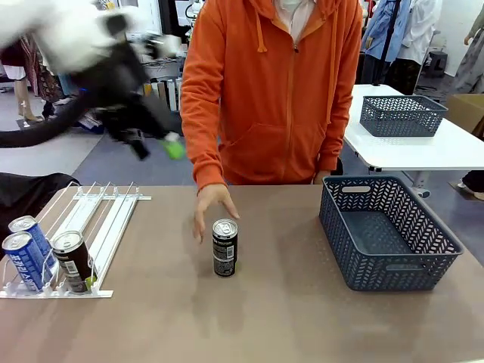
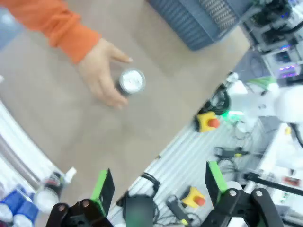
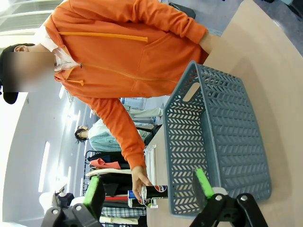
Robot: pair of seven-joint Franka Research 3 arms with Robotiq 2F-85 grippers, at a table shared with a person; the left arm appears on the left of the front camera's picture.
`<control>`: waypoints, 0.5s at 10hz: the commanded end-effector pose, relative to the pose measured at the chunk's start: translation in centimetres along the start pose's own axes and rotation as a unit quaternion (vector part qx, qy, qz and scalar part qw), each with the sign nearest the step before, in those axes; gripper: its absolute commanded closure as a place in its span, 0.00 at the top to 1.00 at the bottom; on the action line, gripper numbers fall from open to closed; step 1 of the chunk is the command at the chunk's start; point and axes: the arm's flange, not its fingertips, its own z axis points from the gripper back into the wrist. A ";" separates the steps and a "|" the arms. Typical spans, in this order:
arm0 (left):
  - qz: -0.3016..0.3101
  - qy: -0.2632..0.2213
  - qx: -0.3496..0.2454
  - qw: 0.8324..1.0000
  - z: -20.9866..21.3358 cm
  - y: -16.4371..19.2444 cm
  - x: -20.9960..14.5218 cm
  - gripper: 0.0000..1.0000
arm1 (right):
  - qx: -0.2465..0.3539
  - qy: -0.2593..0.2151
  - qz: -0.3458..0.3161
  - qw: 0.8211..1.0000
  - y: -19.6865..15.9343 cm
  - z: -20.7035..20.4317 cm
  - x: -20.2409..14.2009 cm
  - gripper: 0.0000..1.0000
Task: Retrieve and store the cans from the dispenser.
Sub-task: Pick up one can from the Automatic Can Dispenser and place it in the middle of the table.
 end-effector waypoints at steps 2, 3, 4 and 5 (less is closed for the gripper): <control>0.088 -0.140 -0.187 0.968 3.5 13.2 -14.5 1.00 | 0.005 0.003 0.001 1.000 0.3 0.2 0.1 1.00; 0.131 -0.218 -0.220 0.942 2.8 15.8 -19.4 1.00 | 0.005 0.003 0.001 1.000 0.3 0.2 0.1 1.00; 0.183 -0.277 -0.237 0.913 1.1 17.6 -23.5 1.00 | 0.005 0.003 0.001 1.000 0.3 0.2 0.1 1.00; 0.234 -0.309 -0.250 0.887 -1.4 19.1 -26.6 1.00 | 0.005 0.003 0.001 1.000 0.3 0.2 0.1 1.00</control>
